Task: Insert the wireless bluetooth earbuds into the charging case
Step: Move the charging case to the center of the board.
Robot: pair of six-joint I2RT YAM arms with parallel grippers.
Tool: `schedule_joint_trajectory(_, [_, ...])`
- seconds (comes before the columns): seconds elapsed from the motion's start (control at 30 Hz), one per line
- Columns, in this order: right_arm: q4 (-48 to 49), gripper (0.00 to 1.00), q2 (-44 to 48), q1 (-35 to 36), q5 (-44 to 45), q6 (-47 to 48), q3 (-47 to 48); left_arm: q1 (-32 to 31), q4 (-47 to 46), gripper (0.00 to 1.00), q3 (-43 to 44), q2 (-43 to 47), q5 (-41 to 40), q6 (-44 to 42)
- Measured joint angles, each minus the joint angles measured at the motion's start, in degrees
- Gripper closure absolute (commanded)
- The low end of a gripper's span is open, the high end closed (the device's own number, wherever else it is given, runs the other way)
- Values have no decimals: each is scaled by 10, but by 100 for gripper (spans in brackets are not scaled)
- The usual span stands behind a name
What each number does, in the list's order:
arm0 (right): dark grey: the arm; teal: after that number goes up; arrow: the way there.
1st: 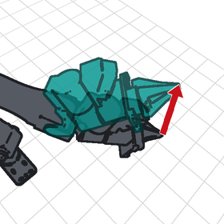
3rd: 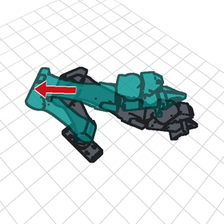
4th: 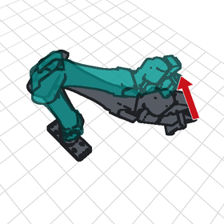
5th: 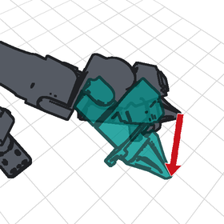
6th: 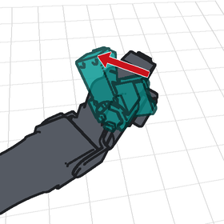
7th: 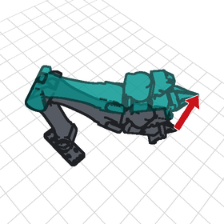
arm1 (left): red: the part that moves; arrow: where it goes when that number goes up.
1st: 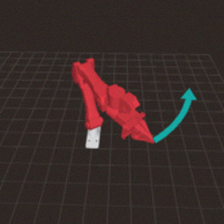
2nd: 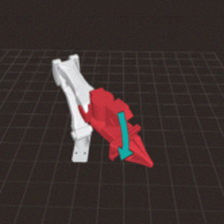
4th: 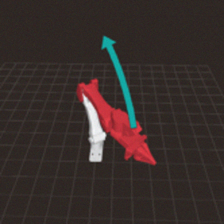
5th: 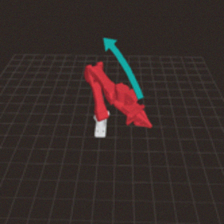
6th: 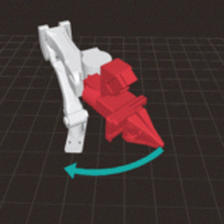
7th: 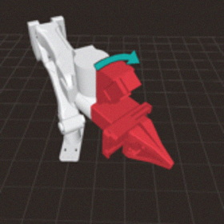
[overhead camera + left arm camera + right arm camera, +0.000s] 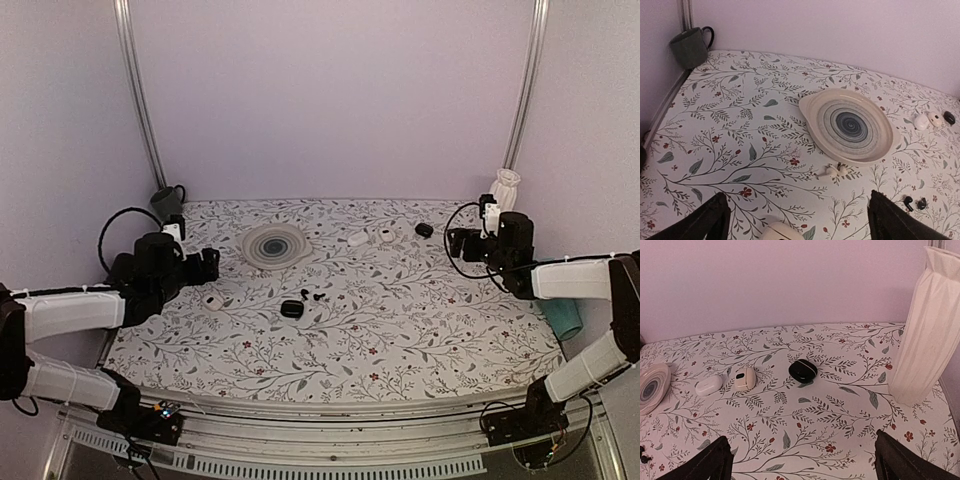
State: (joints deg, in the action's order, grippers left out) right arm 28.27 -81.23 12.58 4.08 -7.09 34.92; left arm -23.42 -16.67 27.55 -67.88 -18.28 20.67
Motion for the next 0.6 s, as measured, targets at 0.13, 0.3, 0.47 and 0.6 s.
schedule_joint_trajectory(0.13, [-64, 1, -3, 2, 5, -25, 47, 0, 10, 4, 8, 7, 36, 23])
schedule_joint_trajectory(0.3, [-158, 1, -1, 1, -1, -84, 112, 0, 23, 4, 8, 40, 63, 44])
schedule_joint_trajectory(0.47, [-210, 1, 14, 2, -71, -117, 119, 0, 33, 4, 8, 82, 78, 64])
schedule_joint_trajectory(0.6, [-262, 1, 15, 54, -75, -130, 149, -2, 59, 4, 21, 88, 106, 84])
